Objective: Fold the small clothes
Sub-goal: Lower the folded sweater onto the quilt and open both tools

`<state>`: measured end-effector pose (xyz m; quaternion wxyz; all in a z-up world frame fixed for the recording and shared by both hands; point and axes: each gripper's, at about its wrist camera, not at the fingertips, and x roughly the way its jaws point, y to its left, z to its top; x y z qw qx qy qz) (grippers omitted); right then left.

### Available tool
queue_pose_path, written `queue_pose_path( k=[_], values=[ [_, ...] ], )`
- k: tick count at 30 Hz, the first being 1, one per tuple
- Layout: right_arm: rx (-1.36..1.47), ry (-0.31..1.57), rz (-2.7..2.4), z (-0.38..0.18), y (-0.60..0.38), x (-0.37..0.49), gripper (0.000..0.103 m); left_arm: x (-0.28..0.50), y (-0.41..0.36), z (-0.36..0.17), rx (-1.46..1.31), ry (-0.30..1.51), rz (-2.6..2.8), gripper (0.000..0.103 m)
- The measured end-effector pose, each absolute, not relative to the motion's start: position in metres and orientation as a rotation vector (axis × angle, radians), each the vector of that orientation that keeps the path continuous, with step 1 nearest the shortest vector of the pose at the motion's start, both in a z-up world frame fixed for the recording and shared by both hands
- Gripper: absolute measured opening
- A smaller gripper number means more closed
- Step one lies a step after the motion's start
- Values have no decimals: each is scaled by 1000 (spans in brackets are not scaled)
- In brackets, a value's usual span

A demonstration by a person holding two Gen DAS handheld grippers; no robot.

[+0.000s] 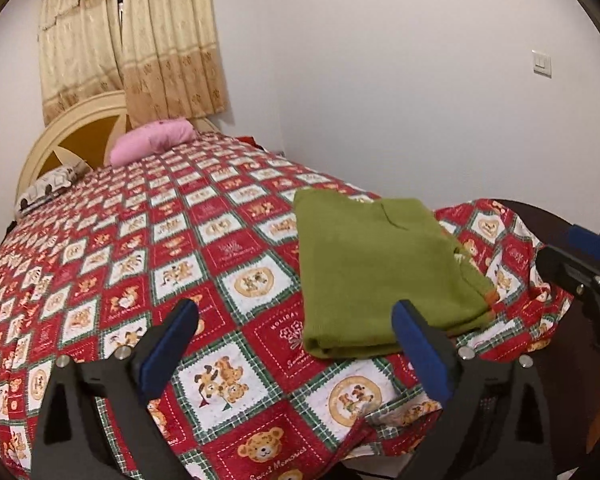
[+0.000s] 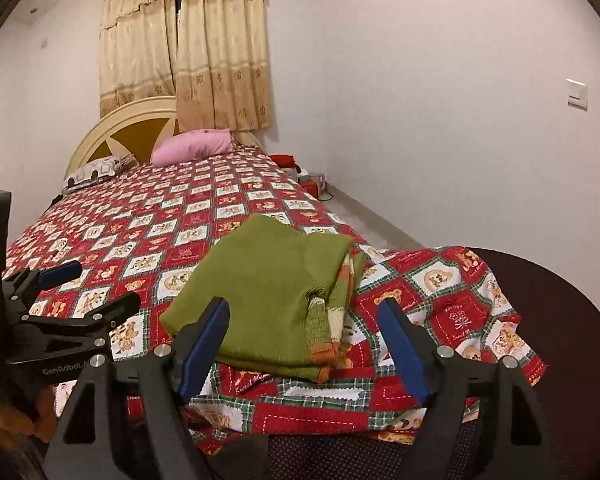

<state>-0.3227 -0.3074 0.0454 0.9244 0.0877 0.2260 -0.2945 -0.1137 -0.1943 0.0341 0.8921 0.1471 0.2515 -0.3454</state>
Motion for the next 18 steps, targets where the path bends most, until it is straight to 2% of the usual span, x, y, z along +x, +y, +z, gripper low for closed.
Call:
queue_pose_path(
  k=[6,18],
  values=[
    [252,411,-624,53,-315,-335,77,-129,-197,45,308,445,-713,103],
    [155,328,-651,73,-289,-343,78,-142,-190,60,278,387,-711,103]
  ],
)
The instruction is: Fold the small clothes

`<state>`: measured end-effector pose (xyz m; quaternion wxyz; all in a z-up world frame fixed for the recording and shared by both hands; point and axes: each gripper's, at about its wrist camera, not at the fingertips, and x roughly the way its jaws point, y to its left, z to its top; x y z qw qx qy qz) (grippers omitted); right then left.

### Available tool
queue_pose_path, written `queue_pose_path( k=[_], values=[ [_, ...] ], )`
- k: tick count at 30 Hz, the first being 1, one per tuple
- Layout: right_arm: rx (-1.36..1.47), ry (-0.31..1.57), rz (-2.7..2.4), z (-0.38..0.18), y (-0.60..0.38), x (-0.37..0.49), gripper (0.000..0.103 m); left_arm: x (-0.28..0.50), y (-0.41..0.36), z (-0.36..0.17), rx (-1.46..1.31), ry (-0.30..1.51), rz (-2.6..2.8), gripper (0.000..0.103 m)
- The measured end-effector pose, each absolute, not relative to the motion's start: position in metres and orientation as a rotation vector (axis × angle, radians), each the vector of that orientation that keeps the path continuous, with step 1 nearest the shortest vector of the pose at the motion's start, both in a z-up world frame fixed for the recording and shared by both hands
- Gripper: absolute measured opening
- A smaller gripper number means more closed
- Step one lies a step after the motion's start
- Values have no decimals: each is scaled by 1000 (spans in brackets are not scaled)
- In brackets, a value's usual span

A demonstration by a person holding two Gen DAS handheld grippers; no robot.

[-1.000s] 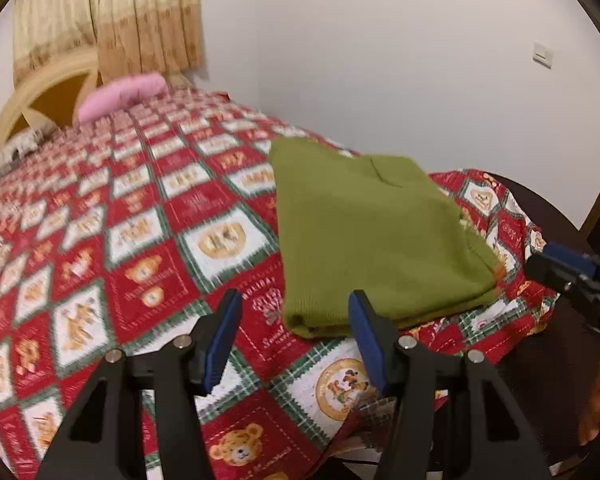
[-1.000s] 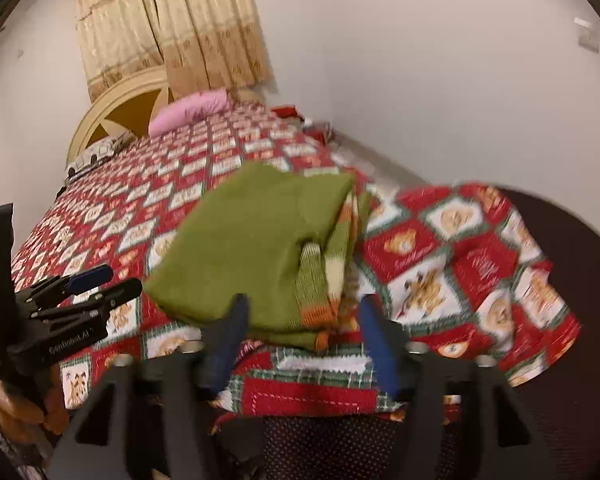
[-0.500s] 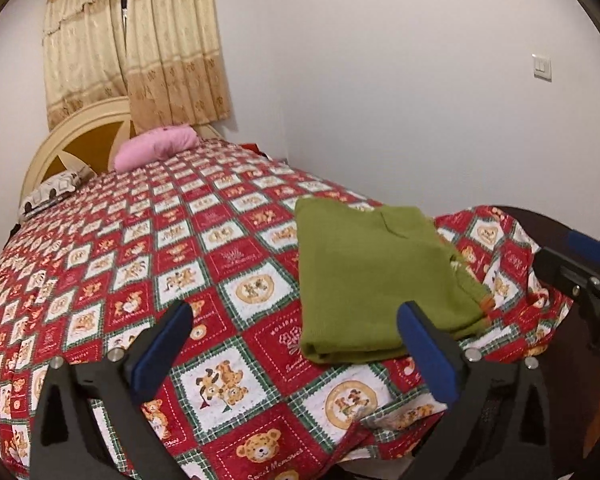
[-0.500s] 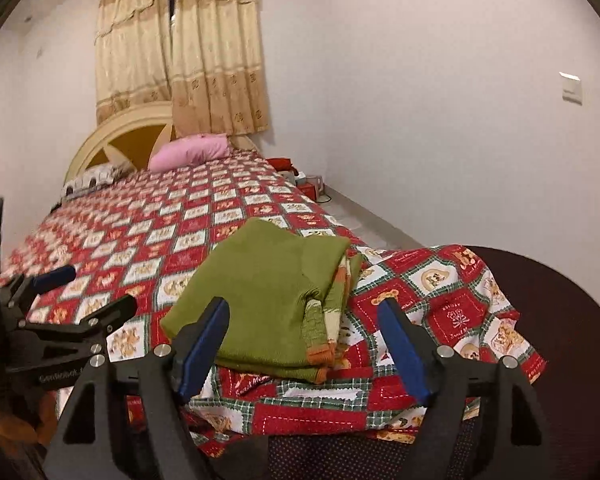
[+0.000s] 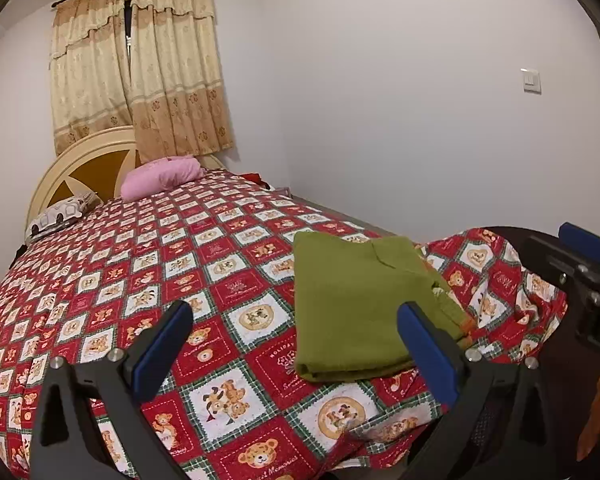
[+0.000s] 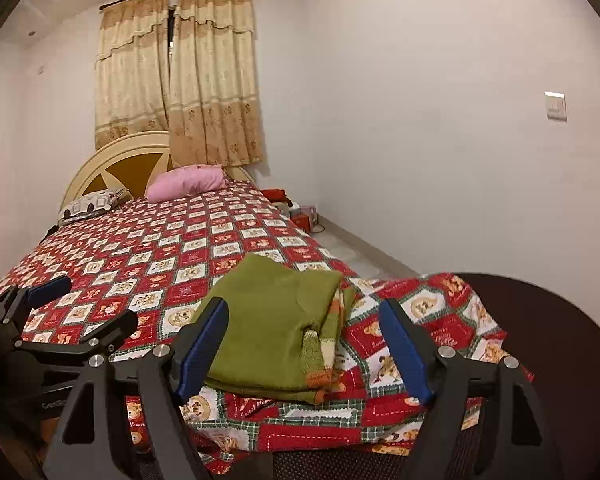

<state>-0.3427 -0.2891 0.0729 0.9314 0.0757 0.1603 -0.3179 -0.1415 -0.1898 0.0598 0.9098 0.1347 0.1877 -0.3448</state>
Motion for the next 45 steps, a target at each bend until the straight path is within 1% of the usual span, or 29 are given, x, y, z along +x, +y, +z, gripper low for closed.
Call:
queue_pose_path(
  k=[6,15,36,37,39,40,45],
  values=[
    [93,283,-670,82,-275,-346,82,-143,-188,63,276,372,-682,103],
    [68,231,-696,92,-267,-352,83,-148,-182,74,246,331,-669,103],
    [95,230,-719,92,-274,-357,84,-147,-179,74,256,347,-667,103],
    [96,229,-720,93,-275,-356,85,-147,-179,74,256,348,-667,103],
    [96,222,-723,94,-274,-356,90,-147,-179,74,250,354,-668,103],
    [95,219,-725,94,-274,-357,91,-146,-178,75,247,356,-669,103],
    [99,206,-736,96,-274,-359,91,-146,-178,77,246,361,-660,103]
  ],
)
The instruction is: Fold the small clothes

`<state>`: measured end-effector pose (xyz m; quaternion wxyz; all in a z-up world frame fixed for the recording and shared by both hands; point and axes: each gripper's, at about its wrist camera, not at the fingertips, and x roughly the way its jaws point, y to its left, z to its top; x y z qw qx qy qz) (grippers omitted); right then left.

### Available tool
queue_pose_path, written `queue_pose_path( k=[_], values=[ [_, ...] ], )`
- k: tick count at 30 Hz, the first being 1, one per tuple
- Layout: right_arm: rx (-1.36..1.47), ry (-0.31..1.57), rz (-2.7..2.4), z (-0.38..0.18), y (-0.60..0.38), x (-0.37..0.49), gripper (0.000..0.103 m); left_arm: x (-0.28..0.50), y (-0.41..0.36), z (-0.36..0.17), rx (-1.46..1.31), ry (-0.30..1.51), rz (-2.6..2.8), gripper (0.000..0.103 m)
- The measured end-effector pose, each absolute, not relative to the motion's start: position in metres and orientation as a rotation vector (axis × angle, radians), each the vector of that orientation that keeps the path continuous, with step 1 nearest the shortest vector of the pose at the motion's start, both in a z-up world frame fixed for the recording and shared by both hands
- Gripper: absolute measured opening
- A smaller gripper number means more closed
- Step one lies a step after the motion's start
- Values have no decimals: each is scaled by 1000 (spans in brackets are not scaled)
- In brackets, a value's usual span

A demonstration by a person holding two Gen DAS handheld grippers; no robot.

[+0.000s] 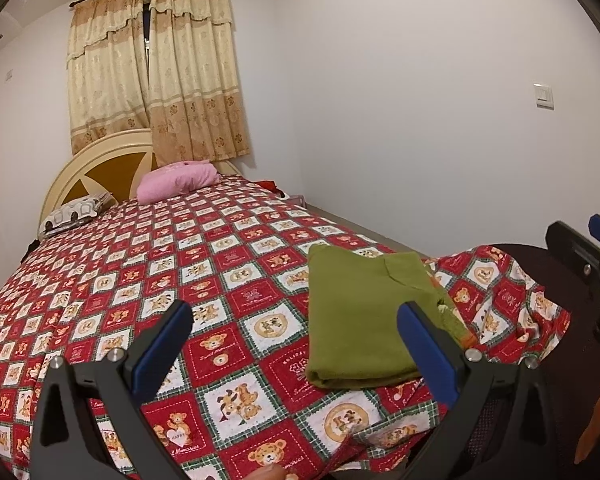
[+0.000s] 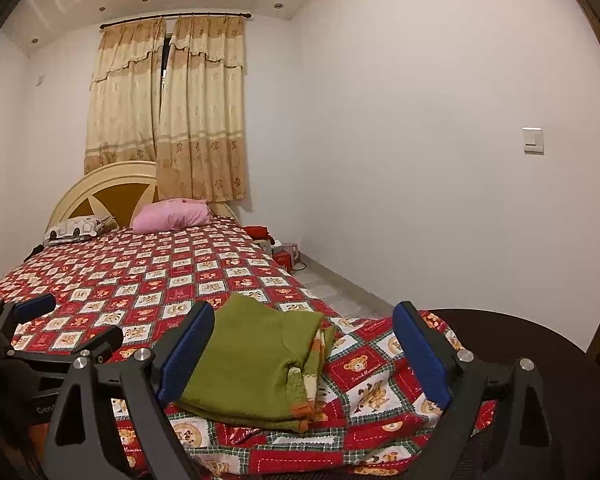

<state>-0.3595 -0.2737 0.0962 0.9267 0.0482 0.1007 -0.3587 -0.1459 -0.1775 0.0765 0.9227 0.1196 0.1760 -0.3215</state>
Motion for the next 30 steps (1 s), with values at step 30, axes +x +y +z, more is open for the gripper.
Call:
queue_pose_path(
  k=[30],
  values=[
    [115,213,-743,93,-272,-360,92,-148,-178,75,270,367,-655,103]
  ],
)
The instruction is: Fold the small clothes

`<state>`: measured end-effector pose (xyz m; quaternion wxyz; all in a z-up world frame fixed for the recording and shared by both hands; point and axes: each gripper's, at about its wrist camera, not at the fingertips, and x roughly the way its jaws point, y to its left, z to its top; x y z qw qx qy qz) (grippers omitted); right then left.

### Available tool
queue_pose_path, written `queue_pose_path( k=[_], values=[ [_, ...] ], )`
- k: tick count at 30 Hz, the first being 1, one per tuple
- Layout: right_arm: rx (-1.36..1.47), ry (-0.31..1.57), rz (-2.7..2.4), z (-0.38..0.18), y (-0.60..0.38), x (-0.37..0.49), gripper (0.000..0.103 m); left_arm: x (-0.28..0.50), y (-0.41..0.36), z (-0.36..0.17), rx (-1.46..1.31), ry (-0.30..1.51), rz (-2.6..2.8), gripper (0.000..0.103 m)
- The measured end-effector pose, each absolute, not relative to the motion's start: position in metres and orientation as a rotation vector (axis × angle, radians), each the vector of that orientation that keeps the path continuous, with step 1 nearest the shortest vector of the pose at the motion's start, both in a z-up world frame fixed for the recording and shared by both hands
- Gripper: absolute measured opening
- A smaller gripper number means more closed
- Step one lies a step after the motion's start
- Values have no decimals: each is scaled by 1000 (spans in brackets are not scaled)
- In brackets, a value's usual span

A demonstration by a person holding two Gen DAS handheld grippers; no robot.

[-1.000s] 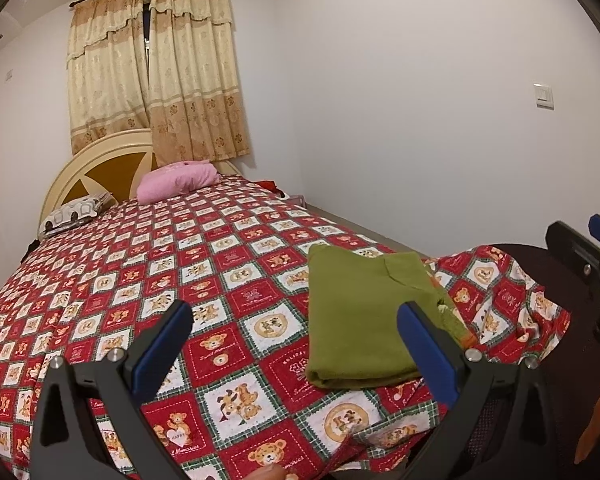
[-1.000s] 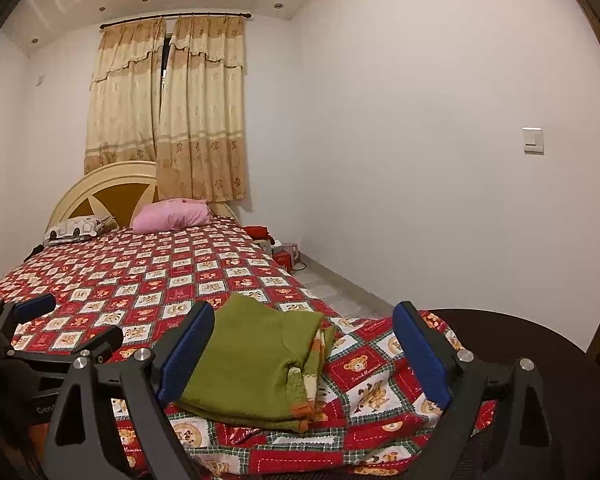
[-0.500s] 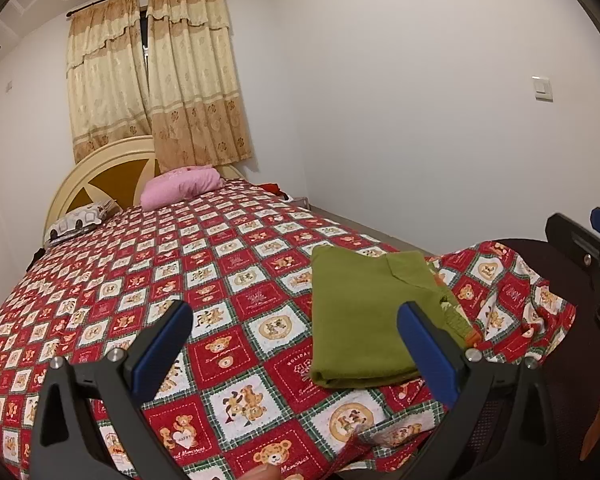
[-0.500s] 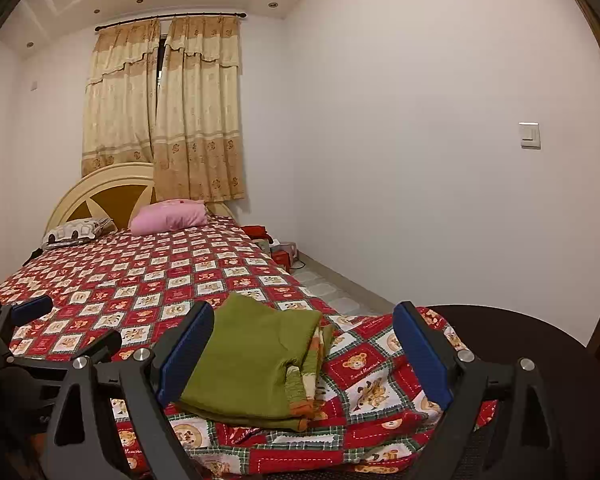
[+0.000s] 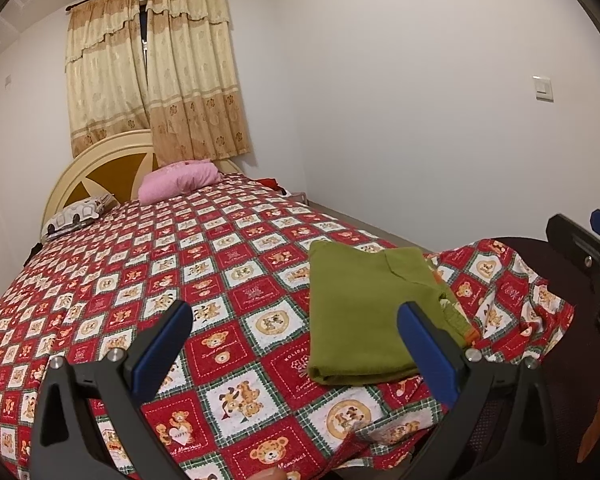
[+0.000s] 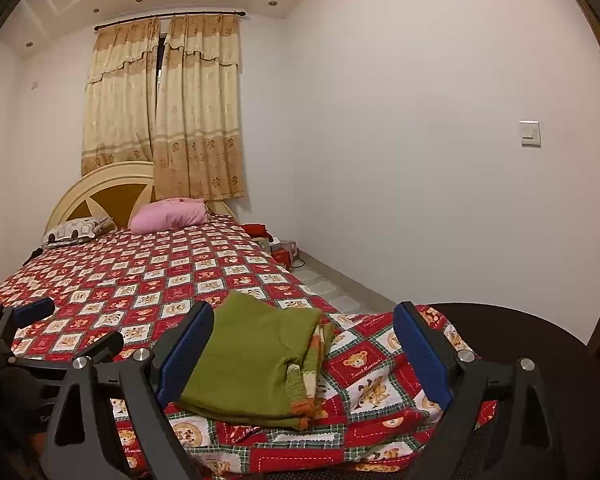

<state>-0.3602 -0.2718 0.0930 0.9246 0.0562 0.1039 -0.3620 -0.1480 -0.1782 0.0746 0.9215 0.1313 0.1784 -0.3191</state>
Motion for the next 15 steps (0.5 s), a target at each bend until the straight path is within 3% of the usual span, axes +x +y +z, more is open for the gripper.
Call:
queue_pose_path(
  k=[15],
  values=[
    [114,215,-745,93,-270,-360,92,-146,-176,73,272,385,-657,103]
  ],
)
